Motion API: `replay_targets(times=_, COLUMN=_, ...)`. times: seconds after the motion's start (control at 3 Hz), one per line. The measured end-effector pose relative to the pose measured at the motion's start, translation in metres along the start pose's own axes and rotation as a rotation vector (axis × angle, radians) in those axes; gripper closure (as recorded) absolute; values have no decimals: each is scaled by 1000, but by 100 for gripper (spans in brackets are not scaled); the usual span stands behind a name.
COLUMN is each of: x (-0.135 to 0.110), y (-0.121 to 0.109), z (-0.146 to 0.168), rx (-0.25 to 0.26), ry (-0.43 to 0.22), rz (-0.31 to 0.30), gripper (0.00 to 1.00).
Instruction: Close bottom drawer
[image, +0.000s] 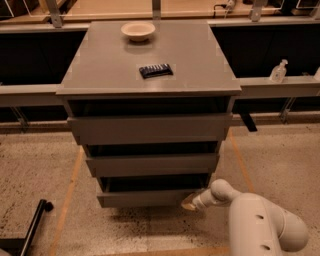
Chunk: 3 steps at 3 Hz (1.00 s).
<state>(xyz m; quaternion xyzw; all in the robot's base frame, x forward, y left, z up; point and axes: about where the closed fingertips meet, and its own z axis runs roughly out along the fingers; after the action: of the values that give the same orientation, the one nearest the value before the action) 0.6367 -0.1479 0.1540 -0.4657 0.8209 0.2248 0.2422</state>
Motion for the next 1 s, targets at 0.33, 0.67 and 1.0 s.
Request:
replay_targets(times=0.33, x=0, y=0, z=0, rx=0, ry=0, rz=0, gripper=82)
replay_targets(times=0.67, x=1, y=2, z=2, rx=-4, ry=0, rz=1, gripper=59)
replay_targets(times=1.0, x=1, y=4, z=5, rx=-8, ry=1, rz=1, gripper=35)
